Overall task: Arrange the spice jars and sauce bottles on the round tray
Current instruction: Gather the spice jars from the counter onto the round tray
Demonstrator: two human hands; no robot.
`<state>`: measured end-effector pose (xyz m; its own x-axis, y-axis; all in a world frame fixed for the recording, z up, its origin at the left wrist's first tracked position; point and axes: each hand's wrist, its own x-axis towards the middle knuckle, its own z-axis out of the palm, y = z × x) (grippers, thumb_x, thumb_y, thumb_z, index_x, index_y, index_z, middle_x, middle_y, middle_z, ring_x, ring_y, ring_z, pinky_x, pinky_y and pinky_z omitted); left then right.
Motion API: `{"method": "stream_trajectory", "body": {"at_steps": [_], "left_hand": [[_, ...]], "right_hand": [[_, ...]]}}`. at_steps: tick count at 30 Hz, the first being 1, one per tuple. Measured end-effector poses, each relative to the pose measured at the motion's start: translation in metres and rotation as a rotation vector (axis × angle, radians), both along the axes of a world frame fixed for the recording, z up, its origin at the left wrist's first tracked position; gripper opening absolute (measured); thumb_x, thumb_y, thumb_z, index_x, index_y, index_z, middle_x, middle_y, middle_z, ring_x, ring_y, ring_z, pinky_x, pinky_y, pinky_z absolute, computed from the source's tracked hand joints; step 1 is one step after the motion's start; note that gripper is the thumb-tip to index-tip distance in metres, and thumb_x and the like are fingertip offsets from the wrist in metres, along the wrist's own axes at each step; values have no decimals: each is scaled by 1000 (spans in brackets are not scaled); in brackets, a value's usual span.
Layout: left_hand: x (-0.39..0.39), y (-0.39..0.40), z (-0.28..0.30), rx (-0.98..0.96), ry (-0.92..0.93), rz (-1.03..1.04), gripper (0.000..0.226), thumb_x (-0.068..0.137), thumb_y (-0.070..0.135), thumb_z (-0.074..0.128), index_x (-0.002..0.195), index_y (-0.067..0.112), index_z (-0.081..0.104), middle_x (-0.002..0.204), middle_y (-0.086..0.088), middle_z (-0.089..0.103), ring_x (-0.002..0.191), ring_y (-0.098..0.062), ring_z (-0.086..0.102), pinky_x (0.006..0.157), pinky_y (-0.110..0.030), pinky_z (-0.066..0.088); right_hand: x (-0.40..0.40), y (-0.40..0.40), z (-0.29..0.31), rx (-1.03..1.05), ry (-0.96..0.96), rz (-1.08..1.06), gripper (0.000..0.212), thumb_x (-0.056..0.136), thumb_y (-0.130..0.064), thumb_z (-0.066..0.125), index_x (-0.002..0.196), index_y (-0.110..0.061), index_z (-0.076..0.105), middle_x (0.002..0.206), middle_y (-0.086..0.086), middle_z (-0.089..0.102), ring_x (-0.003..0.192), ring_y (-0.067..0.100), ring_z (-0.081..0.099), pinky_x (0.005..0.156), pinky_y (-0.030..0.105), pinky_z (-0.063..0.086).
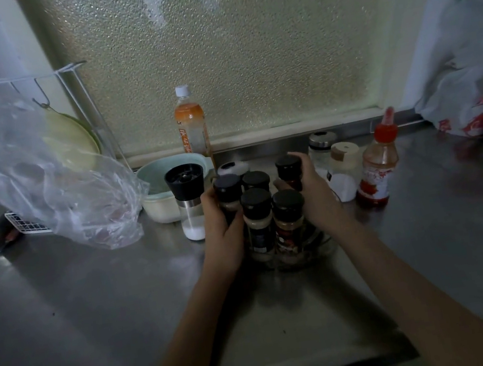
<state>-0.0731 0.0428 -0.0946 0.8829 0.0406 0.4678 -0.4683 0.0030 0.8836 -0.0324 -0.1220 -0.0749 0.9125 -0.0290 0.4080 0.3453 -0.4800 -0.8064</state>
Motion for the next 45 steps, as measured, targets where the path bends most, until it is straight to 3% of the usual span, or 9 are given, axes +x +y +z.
{"method": "stream_trajectory", "body": {"at_steps": [4, 7, 10, 16, 20, 29, 35, 41, 45], "left_hand": [[3, 4, -4, 7, -4, 21, 50, 85, 1, 49, 130, 22, 41, 126, -6, 56, 117, -18, 54, 99, -44, 45], [5, 5, -8, 60, -35, 74, 55, 84, 3, 46, 130, 34, 43, 129, -5, 54, 122, -19, 50, 102, -50, 41], [5, 5, -12, 149, -61, 147, 56, 85, 9, 50, 123, 49, 40, 129, -1, 54, 121, -16, 50, 101, -44, 43], [10, 14, -19, 305, -33, 507, 25, 82, -3, 57, 102, 11, 52, 104, -3, 52, 91, -17, 52, 77, -48, 52], [11, 21, -17, 354, -57, 684, 35, 74, -2, 63, 104, 5, 47, 103, -8, 45, 93, -30, 51, 77, -50, 49], [31, 36, -24, 325, 229, 674, 63, 70, 21, 75, 123, 2, 45, 118, -22, 54, 109, -37, 50, 88, -45, 46], [34, 40, -24, 307, 216, 678, 61, 71, 30, 76, 120, 4, 50, 115, -19, 59, 106, -32, 55, 86, -41, 47], [22, 40, -17, 262, 133, 796, 58, 67, 41, 74, 112, 11, 54, 107, -9, 61, 99, -25, 56, 78, -30, 40], [11, 35, -7, 272, 43, 801, 54, 69, 40, 74, 108, 9, 54, 100, -6, 59, 94, -22, 55, 77, -33, 44]], "right_hand": [[-15, -1, -4, 57, 6, -166, 66, 85, -31, 66, 138, -17, 30, 128, 7, 54, 117, 21, 53, 97, 38, 45], [-42, -3, -3, -191, -159, -370, 41, 83, -29, 66, 116, -14, 47, 112, 7, 57, 102, 18, 53, 81, 31, 48], [-56, -3, 3, -386, 36, -211, 21, 88, -30, 58, 102, -15, 58, 98, 1, 61, 88, 15, 57, 72, 27, 48], [-43, 6, 17, -462, 344, -93, 24, 82, -33, 64, 81, -9, 66, 78, 7, 65, 72, 17, 60, 54, 25, 41], [-36, 14, 23, -467, 462, -65, 36, 80, -36, 67, 60, -14, 47, 59, 2, 49, 55, 13, 47, 46, 25, 30], [-44, -3, 29, -246, 603, 28, 28, 80, -31, 67, 98, -12, 60, 85, 3, 59, 68, 11, 55, 48, 23, 44], [-45, -1, 25, -208, 491, -12, 21, 77, -31, 69, 76, -15, 56, 70, 2, 57, 62, 13, 54, 41, 21, 42], [-47, 3, 22, -312, 451, 2, 58, 74, -25, 75, 119, -12, 41, 101, -1, 55, 94, 22, 61, 72, 34, 55], [-50, 10, 16, -174, 446, 93, 49, 75, -10, 75, 113, -14, 44, 112, 7, 58, 102, 28, 62, 73, 43, 60]]}}
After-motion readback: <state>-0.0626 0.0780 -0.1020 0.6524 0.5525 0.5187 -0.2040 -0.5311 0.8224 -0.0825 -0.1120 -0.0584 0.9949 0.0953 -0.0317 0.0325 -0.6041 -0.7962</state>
